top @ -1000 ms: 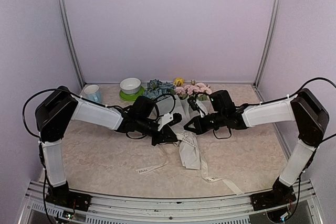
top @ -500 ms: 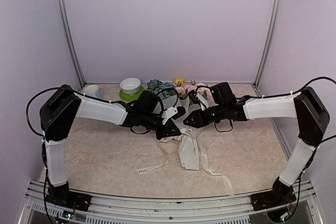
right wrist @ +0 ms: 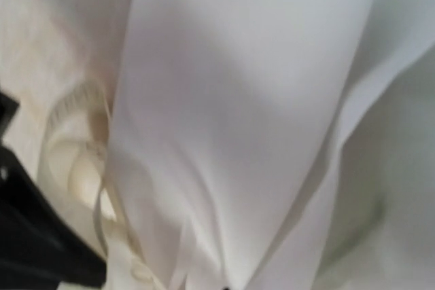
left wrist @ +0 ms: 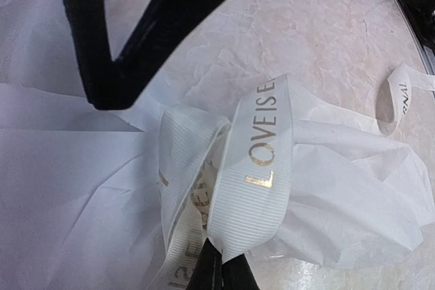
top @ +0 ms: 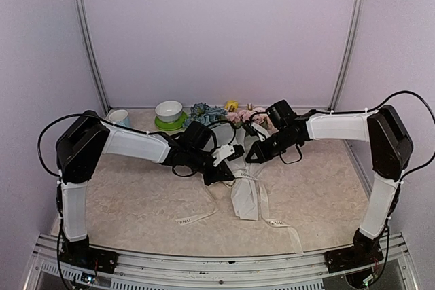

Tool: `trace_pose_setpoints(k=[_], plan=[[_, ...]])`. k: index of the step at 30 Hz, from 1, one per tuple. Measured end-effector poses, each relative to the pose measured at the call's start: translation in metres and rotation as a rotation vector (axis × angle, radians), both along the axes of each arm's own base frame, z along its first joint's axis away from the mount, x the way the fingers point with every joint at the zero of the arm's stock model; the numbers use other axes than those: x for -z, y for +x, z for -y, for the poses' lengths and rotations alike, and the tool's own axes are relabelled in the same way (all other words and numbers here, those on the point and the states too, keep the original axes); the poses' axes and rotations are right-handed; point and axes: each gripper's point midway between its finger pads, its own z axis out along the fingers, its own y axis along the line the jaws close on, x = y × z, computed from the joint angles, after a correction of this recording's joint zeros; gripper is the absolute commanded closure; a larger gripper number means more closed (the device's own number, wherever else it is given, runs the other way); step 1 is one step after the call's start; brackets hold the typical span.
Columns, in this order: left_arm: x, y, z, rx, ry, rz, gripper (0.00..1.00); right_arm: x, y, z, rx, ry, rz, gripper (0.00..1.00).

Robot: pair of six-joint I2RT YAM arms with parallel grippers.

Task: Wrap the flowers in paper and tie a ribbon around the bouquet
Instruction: Cross the half-tied ribbon over the folded bouquet.

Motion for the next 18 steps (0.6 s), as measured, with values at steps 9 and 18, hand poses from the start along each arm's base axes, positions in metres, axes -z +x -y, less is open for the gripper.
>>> trace_pose_setpoints(k=[9,18], plan=[[0.004,0.001,0.001,-0.003,0.013,-0.008,0.96,0.024,-0.019,-0.003,-0.089,-0.011,-0.095,1.00],[0.005,0.006,0.003,-0.018,0.022,-0.007,0.91,0.018,-0.034,-0.028,-0.255,0.152,-0.115,0.98]])
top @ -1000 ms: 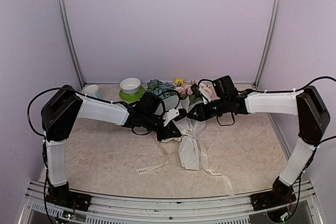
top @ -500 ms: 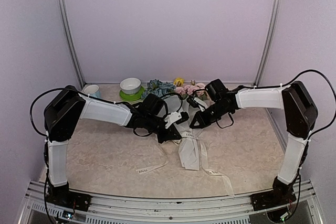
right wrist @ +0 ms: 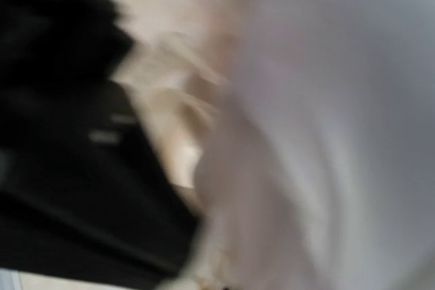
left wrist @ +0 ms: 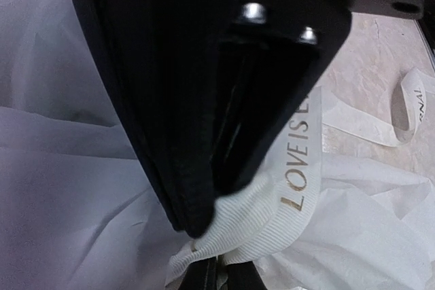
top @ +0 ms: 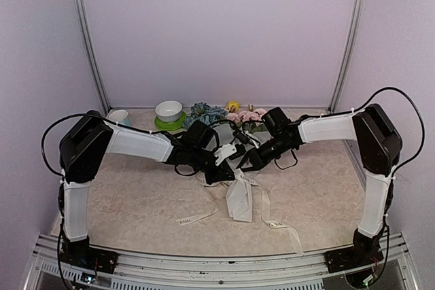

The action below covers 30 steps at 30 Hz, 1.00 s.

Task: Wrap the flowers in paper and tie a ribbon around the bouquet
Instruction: Cross the half-tied ribbon over the folded bouquet.

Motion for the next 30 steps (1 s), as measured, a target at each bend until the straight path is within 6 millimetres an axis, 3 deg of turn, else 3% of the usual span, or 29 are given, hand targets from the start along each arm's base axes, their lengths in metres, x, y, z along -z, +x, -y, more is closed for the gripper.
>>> trace_pose_setpoints(k=[6,14,22,26,30], plan=[[0.004,0.006,0.002,-0.025,0.004,-0.016,0.91,0.001,-0.007,-0.012,-0.104,0.092,-0.011,0.99],[0.005,0.013,-0.004,-0.069,0.009,-0.043,0.89,0.004,-0.006,-0.013,-0.120,0.103,-0.007,1.00],[0.011,0.007,-0.009,-0.077,0.032,-0.045,0.89,0.005,0.029,0.001,0.012,-0.040,0.063,0.85],[0.013,0.004,-0.014,-0.086,0.039,-0.054,0.89,-0.008,0.031,0.004,0.047,-0.081,0.102,0.76],[0.011,-0.003,-0.021,-0.098,0.024,-0.068,0.89,-0.017,0.024,-0.006,0.039,-0.088,0.121,0.69]])
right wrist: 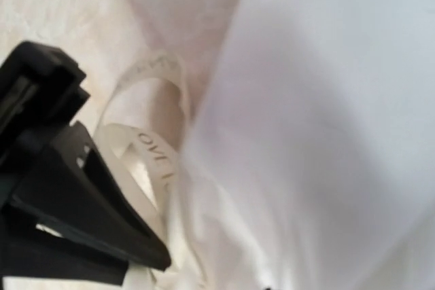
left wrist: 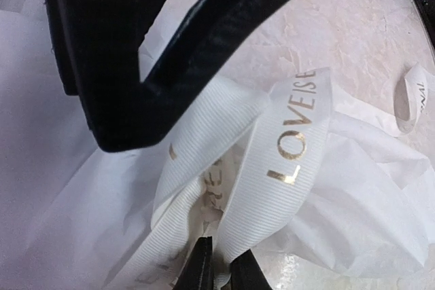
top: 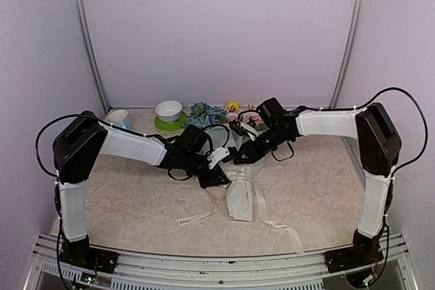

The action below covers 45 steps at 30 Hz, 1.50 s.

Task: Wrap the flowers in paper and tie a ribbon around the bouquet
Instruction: Cross the half-tied ribbon over the folded bouquet.

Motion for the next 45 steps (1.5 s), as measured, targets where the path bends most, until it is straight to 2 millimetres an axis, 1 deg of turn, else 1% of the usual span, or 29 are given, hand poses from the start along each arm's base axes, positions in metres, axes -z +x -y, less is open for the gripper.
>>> trace_pose_setpoints(k=[3,5,6,9,11,12,14,16,18,20,23,25,28,33,36,38,42,45], plan=[[-0.006,-0.004,-0.004,-0.010,-0.032,-0.015,0.89,0.001,-0.004,-0.004,0.001,-0.011,-0.003,0.68],[-0.012,-0.003,-0.005,-0.018,-0.062,-0.025,0.90,0.001,-0.006,-0.003,0.009,-0.012,-0.006,0.69],[-0.014,-0.002,-0.006,-0.023,-0.077,-0.032,0.90,0.000,-0.008,-0.001,0.018,-0.012,-0.002,0.68],[-0.019,0.001,-0.008,-0.034,-0.117,-0.048,0.90,-0.012,-0.013,0.007,0.044,0.000,0.030,0.61],[-0.021,0.002,-0.010,-0.042,-0.137,-0.060,0.90,-0.028,-0.017,0.012,0.063,0.023,0.069,0.52],[-0.023,0.001,-0.011,-0.043,-0.146,-0.063,0.90,-0.036,-0.019,0.015,0.071,0.037,0.087,0.50],[-0.025,0.001,-0.010,-0.043,-0.155,-0.064,0.90,-0.047,-0.022,0.019,0.084,0.063,0.121,0.49],[-0.028,0.001,-0.009,-0.041,-0.170,-0.066,0.90,-0.049,-0.028,0.024,0.103,0.078,0.130,0.50],[-0.032,0.001,-0.007,-0.037,-0.182,-0.065,0.90,-0.036,-0.036,0.031,0.122,0.070,0.110,0.50],[-0.035,0.001,-0.006,-0.036,-0.192,-0.061,0.90,-0.012,-0.047,0.041,0.149,0.036,0.052,0.49],[-0.037,0.002,-0.005,-0.036,-0.199,-0.058,0.90,0.021,-0.066,0.056,0.191,-0.025,-0.035,0.42],[-0.037,0.001,-0.005,-0.038,-0.200,-0.060,0.90,0.035,-0.079,0.067,0.218,-0.060,-0.079,0.42],[-0.036,0.000,-0.005,-0.039,-0.199,-0.065,0.90,0.040,-0.097,0.072,0.234,-0.084,-0.099,0.43],[-0.036,-0.002,-0.004,-0.036,-0.201,-0.066,0.90,0.048,-0.131,0.061,0.199,-0.146,-0.119,0.45],[-0.036,-0.002,-0.003,-0.034,-0.202,-0.065,0.90,0.052,-0.155,0.062,0.186,-0.198,-0.151,0.46],[-0.036,-0.002,-0.003,-0.036,-0.201,-0.064,0.90,0.053,-0.164,0.066,0.195,-0.231,-0.166,0.47],[-0.036,-0.002,-0.003,-0.037,-0.200,-0.064,0.90,0.055,-0.171,0.078,0.247,-0.291,-0.186,0.49],[-0.036,-0.002,-0.003,-0.038,-0.200,-0.063,0.90,0.057,-0.183,0.079,0.256,-0.327,-0.196,0.49]])
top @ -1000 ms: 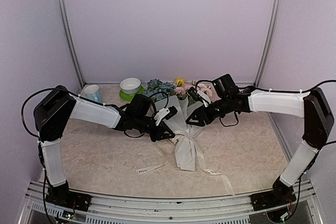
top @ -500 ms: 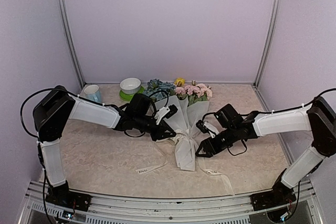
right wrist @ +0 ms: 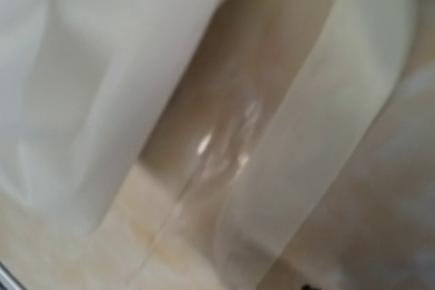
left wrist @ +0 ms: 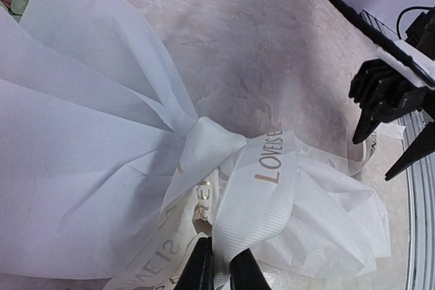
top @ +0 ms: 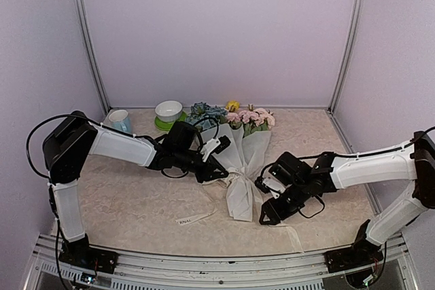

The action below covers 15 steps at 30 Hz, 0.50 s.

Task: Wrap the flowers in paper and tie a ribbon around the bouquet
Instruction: Cross the half-tied ribbon over the folded bouquet.

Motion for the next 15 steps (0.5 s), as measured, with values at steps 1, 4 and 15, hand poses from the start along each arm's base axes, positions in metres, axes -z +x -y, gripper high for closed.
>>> trace_pose_setpoints(k=[1,4,15], plan=[[0.000,0.000,0.000,0.000,0.000,0.000,0.90,0.001,-0.005,0.000,-0.003,-0.011,-0.004,0.50],[0.000,0.000,0.000,-0.001,0.001,0.002,0.90,0.006,-0.018,0.003,-0.008,-0.062,-0.009,0.60],[0.000,-0.002,0.002,0.004,0.003,0.003,0.90,0.024,-0.025,0.015,0.027,-0.210,-0.028,1.00]])
